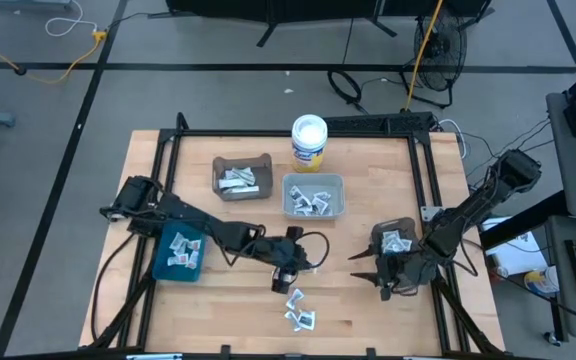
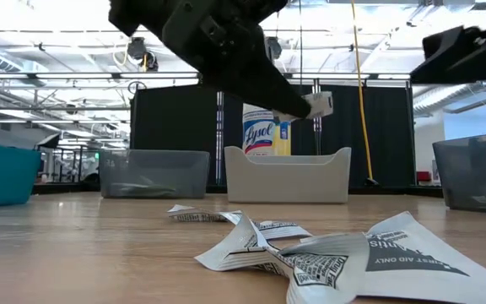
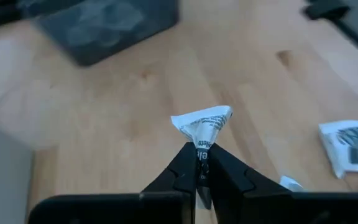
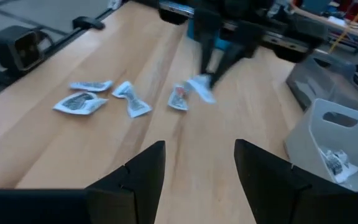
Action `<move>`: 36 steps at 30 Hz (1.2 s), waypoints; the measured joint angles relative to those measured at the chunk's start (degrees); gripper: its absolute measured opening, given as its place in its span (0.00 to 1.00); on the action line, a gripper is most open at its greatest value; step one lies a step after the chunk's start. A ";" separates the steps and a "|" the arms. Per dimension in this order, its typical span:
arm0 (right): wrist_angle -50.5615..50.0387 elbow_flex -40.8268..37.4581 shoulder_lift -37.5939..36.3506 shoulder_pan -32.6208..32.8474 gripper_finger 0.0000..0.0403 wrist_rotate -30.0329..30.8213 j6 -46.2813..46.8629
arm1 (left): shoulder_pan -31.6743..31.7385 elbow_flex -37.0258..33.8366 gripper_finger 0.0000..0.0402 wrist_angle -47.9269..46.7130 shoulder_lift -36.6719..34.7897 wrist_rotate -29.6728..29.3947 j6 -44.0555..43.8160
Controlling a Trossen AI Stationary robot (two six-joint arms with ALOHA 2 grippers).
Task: Pick & Place First Aid Supplies
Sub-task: Put the gray towelette pack into the gray bin
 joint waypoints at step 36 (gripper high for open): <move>7.71 5.19 14.44 -24.89 0.47 -33.66 1.42 | 7.01 -6.21 0.64 -8.70 -2.81 2.72 -2.17</move>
